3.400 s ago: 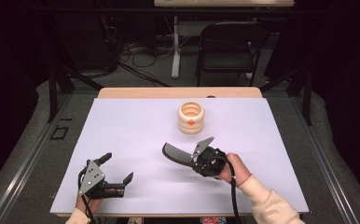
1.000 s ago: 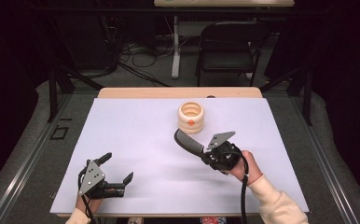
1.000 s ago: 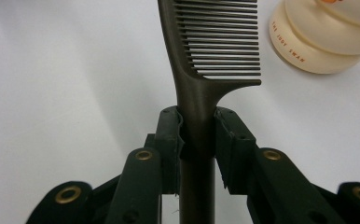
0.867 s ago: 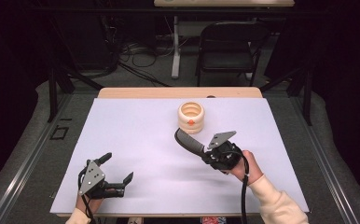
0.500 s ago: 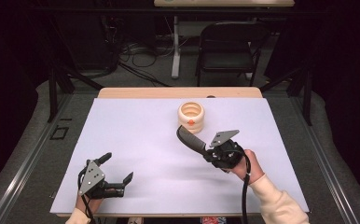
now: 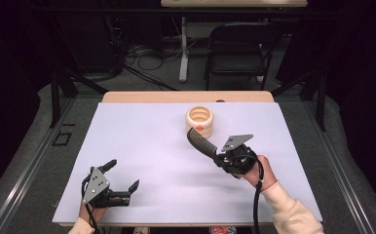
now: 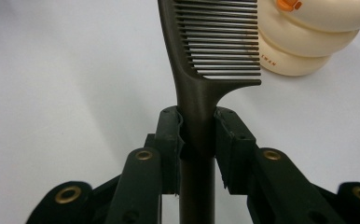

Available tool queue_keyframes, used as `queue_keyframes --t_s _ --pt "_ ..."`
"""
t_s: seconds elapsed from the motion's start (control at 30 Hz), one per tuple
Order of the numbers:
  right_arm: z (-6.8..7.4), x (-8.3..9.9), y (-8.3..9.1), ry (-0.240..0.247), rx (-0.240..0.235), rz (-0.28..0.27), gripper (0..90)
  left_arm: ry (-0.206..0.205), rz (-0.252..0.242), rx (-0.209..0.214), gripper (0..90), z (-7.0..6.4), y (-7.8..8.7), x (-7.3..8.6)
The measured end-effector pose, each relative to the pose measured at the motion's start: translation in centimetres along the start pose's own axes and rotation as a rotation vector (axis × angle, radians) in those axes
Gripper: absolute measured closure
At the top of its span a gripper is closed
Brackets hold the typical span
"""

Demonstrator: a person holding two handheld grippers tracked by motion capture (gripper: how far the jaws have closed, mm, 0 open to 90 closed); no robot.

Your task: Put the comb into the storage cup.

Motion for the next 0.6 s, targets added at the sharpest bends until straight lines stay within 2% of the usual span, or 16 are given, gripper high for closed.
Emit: queue_keyframes --t_s 0.6 --pt "-0.71 0.09 0.28 -0.018 0.022 -0.022 72.1 0.000 0.002 0.000 0.0 0.00 -0.02 0.00"
Point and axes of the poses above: each handheld gripper's, and its own axes: y roughly backward along the jaws, x roughly out of its underside, z roughly to its left, the point moved 2 cm from there along -y, roughly forward along the jaws
